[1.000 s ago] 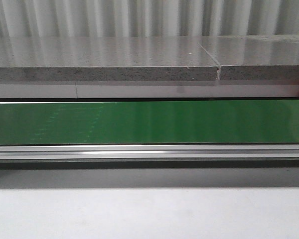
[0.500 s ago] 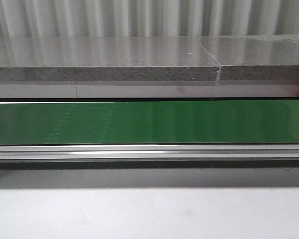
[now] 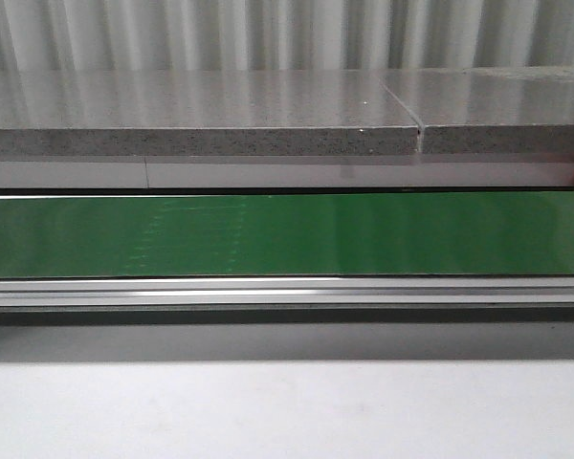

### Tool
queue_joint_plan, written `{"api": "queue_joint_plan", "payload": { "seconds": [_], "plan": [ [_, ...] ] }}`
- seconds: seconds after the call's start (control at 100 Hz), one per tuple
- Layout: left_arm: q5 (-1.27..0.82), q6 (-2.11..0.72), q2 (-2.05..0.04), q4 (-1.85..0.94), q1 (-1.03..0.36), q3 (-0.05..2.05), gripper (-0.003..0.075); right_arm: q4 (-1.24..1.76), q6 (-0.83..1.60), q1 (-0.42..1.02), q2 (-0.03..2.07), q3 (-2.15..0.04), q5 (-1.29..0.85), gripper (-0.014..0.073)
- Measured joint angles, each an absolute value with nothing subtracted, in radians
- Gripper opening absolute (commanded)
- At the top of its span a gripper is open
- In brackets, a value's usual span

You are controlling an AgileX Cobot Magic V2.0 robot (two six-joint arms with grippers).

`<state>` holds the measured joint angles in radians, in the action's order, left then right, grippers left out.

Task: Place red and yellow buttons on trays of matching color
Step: 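Grasp another red mushroom button from the pile with the left gripper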

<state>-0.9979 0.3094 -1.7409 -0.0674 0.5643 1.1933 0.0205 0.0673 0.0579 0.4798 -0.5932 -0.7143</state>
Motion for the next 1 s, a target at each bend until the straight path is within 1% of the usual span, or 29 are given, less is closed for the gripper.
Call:
{"api": "queue_joint_plan", "payload": {
  "seconds": [0.07, 0.14, 0.19, 0.32, 0.44, 0.5, 0.57, 0.82, 1.0],
  "plan": [
    [-1.003, 0.311, -1.758, -0.063, 0.564, 1.207, 0.0527, 0.02, 0.067, 0.058, 0.48, -0.593, -0.714, -0.0069],
    [-1.007, 0.311, -1.765, -0.061, 0.564, 1.211, 0.0495, 0.02, 0.067, 0.058, 0.48, -0.593, -0.714, -0.0069],
    [-1.009, 0.311, -1.765, -0.06, 0.564, 1.215, 0.0449, 0.02, 0.067, 0.058, 0.48, -0.593, -0.714, -0.0069],
    [-1.012, 0.311, -1.765, -0.058, 0.564, 1.215, 0.0296, 0.02, 0.067, 0.058, 0.48, -0.593, -0.714, -0.0069],
    [-1.014, 0.311, -1.765, -0.057, 0.564, 1.215, 0.0206, 0.02, 0.067, 0.058, 0.48, -0.593, -0.714, -0.0069],
    [-1.014, 0.311, -1.765, -0.057, 0.564, 1.215, 0.0181, 0.02, 0.067, 0.058, 0.48, -0.593, -0.714, -0.0069],
    [-1.016, 0.311, -1.765, -0.057, 0.564, 1.217, 0.0167, 0.02, 0.067, 0.058, 0.48, -0.593, -0.714, -0.0069],
    [-1.018, 0.303, -1.765, -0.057, 0.564, 1.217, 0.0167, 0.02, 0.067, 0.058, 0.48, -0.593, -0.714, -0.0069],
    [-1.022, 0.244, -1.702, -0.055, 0.564, 1.249, 0.0167, 0.02, 0.069, 0.058, 0.48, -0.593, -0.714, -0.0069]
  ]
}}
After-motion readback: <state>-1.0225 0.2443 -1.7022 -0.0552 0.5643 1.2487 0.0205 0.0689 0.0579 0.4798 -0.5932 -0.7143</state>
